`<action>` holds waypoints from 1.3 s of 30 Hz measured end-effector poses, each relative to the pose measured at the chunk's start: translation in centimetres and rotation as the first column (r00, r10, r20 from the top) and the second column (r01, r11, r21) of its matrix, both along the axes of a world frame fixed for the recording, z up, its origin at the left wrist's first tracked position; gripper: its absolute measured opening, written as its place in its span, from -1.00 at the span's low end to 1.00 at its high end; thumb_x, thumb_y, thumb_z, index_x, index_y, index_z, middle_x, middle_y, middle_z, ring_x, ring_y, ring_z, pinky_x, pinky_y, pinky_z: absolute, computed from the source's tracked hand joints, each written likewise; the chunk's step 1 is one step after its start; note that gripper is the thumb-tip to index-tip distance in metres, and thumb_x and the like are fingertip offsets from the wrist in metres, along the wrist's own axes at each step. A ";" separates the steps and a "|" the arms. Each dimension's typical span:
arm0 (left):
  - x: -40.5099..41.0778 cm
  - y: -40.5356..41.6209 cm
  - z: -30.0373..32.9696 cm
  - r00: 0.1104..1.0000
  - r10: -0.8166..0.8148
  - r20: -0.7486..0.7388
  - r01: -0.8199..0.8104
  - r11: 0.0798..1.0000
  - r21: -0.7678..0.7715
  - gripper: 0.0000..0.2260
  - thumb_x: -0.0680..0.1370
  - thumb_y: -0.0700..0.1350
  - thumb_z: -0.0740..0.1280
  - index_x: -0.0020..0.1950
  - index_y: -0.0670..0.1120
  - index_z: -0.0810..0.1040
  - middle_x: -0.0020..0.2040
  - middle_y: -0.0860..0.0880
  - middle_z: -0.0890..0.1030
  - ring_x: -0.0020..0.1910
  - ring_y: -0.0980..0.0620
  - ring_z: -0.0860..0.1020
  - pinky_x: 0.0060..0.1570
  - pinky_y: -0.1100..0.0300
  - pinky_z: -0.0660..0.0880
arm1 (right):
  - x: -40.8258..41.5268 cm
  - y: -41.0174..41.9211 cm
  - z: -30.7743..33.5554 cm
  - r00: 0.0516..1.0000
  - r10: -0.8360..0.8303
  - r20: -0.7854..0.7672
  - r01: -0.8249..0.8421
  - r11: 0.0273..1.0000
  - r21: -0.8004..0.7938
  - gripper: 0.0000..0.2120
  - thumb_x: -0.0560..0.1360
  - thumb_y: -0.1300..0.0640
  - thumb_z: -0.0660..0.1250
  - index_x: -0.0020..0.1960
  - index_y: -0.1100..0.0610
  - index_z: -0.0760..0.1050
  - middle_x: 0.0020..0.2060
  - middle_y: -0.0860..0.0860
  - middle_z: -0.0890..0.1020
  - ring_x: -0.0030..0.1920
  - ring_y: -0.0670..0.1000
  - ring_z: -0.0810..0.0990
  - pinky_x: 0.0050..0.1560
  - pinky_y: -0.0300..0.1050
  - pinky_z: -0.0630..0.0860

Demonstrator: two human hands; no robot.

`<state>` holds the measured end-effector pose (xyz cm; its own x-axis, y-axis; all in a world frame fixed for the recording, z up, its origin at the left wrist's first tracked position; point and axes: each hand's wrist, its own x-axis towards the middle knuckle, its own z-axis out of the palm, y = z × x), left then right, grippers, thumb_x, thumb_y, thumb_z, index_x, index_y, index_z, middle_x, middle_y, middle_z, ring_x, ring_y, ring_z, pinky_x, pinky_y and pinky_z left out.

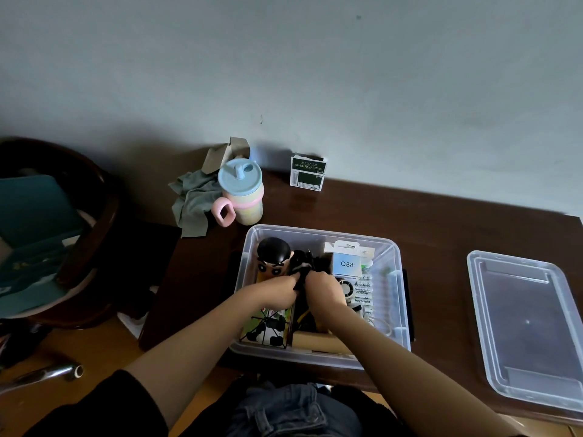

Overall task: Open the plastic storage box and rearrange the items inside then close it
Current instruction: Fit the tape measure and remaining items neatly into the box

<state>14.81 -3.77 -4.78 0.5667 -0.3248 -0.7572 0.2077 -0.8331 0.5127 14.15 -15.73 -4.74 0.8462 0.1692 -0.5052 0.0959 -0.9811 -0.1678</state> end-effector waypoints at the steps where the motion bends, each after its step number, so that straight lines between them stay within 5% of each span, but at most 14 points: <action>1: 0.0 0.0 -0.1 1.000 -0.003 0.005 0.003 1.000 0.008 -0.48 0.65 -0.14 0.08 0.57 -0.04 -0.05 -0.08 -0.10 0.49 -0.20 -0.04 0.45 -0.20 0.12 0.36 | 0.0 -0.4 0.2 1.000 0.019 0.021 -0.019 1.000 0.016 -0.76 0.56 0.36 0.12 0.14 0.24 0.49 0.03 0.17 0.63 0.04 0.18 0.62 -0.14 -0.04 0.50; 4: 0.0 -0.2 -0.1 1.000 -0.017 0.006 0.017 1.000 0.010 -0.48 0.66 -0.13 0.09 0.57 -0.05 -0.04 -0.16 -0.14 0.51 -0.32 0.03 0.40 -0.32 0.17 0.33 | -0.2 -1.3 0.7 0.996 0.093 0.008 -0.093 0.996 0.018 -0.79 0.56 0.32 0.15 0.12 0.22 0.48 0.01 0.16 0.62 0.03 0.17 0.60 -0.20 -0.07 0.40; 7: 0.2 -0.6 -0.2 0.999 0.007 0.040 -0.004 0.998 -0.070 -0.54 0.65 -0.18 0.11 0.54 -0.08 0.11 0.30 -0.24 0.46 0.07 -0.12 0.50 0.07 0.03 0.44 | -0.7 -1.2 0.8 0.995 0.082 -0.057 -0.079 0.995 0.067 -0.78 0.54 0.33 0.12 0.14 0.26 0.45 0.05 0.19 0.60 0.06 0.20 0.58 -0.13 -0.04 0.42; 10: 0.3 -0.8 -0.1 0.994 0.106 0.025 -0.101 0.983 -0.152 -0.62 0.63 -0.26 0.11 0.47 -0.19 0.26 0.37 -0.25 0.40 0.30 -0.21 0.41 0.31 -0.02 0.36 | -0.8 -0.7 1.2 0.993 -0.021 -0.114 0.039 0.986 0.163 -0.77 0.55 0.27 0.10 0.13 0.27 0.45 0.05 0.21 0.60 0.05 0.22 0.58 -0.05 -0.01 0.48; 14: 0.4 -0.6 0.1 0.971 0.238 -0.029 -0.238 0.947 -0.215 -0.64 0.62 -0.27 0.15 0.43 -0.25 0.32 0.38 -0.23 0.41 0.33 -0.14 0.41 0.25 0.13 0.35 | -0.8 -0.7 1.5 0.987 -0.096 -0.129 0.123 0.966 0.227 -0.78 0.55 0.22 0.11 0.13 0.25 0.43 0.02 0.19 0.60 0.02 0.20 0.58 -0.04 0.03 0.51; 20: 0.8 -0.6 0.2 0.937 0.332 -0.109 -0.349 0.911 -0.218 -0.54 0.61 -0.27 0.19 0.51 -0.15 0.22 0.46 -0.15 0.31 0.33 -0.08 0.40 0.34 0.07 0.37 | -0.8 -1.0 1.2 0.980 -0.085 -0.179 0.135 0.949 0.286 -0.75 0.55 0.18 0.10 0.14 0.22 0.46 -0.04 0.14 0.60 -0.09 0.12 0.54 -0.17 -0.09 0.41; 24: 1.1 -1.4 0.1 0.973 0.218 -0.083 -0.223 0.973 -0.059 -0.54 0.59 -0.28 0.13 0.50 -0.19 0.22 0.38 -0.23 0.40 0.29 -0.19 0.43 0.18 0.09 0.39 | -0.9 -0.5 0.8 0.975 -0.031 -0.221 0.104 0.940 0.325 -0.67 0.54 0.22 0.13 0.29 0.21 0.40 0.14 0.16 0.57 0.10 0.15 0.55 -0.08 -0.12 0.43; 27: 0.8 -1.4 -0.2 0.984 0.174 -0.039 -0.175 0.984 -0.036 -0.57 0.57 -0.31 0.12 0.46 -0.24 0.26 0.32 -0.27 0.44 0.19 -0.16 0.47 0.10 0.09 0.39 | -0.8 -0.5 0.5 0.977 -0.001 -0.215 0.077 0.935 0.347 -0.54 0.53 0.27 0.14 0.43 0.21 0.26 0.38 0.15 0.38 0.26 0.13 0.49 0.13 -0.06 0.46; 29: 0.4 -1.2 -0.4 0.990 0.140 -0.007 -0.140 0.990 -0.023 -0.58 0.58 -0.31 0.11 0.45 -0.22 0.24 0.24 -0.31 0.48 0.01 -0.10 0.47 -0.05 0.09 0.38 | -0.6 -0.4 0.4 0.968 0.053 -0.245 0.028 0.947 0.320 -0.42 0.53 0.30 0.14 0.52 0.23 0.06 0.54 0.11 0.05 0.36 0.11 0.41 0.23 -0.05 0.44; 32: 0.4 -1.0 -1.1 0.996 0.087 0.017 -0.087 0.996 0.017 -0.56 0.59 -0.34 0.10 0.48 -0.24 0.18 0.22 -0.33 0.48 -0.05 -0.09 0.46 -0.03 0.04 0.42 | 0.0 -0.2 0.5 0.952 0.103 -0.287 -0.023 0.963 0.268 -0.33 0.54 0.30 0.15 0.54 0.27 -0.12 0.54 0.09 -0.18 0.42 0.10 0.35 0.29 -0.03 0.41; 36: 0.5 -0.6 -1.2 0.999 -0.004 0.050 0.002 0.999 0.039 -0.54 0.62 -0.32 0.10 0.51 -0.26 0.09 0.42 -0.29 0.29 0.26 -0.19 0.43 0.29 0.03 0.36 | 0.3 -0.4 1.0 0.961 0.127 -0.244 -0.048 0.952 0.304 -0.54 0.55 0.26 0.13 0.45 0.25 0.21 0.49 0.15 0.21 0.42 0.09 0.33 0.31 -0.03 0.38; 39: 0.0 -0.6 -0.6 0.999 -0.008 0.053 0.005 0.999 0.052 -0.73 0.61 -0.30 0.07 0.26 -0.24 0.42 -0.13 -0.21 0.52 -0.16 -0.13 0.45 -0.22 0.16 0.34 | -0.6 -2.1 2.2 0.981 0.054 -0.185 0.016 0.933 0.359 -0.73 0.57 0.19 0.09 0.11 0.22 0.52 0.09 0.13 0.60 0.04 0.17 0.58 -0.06 -0.03 0.49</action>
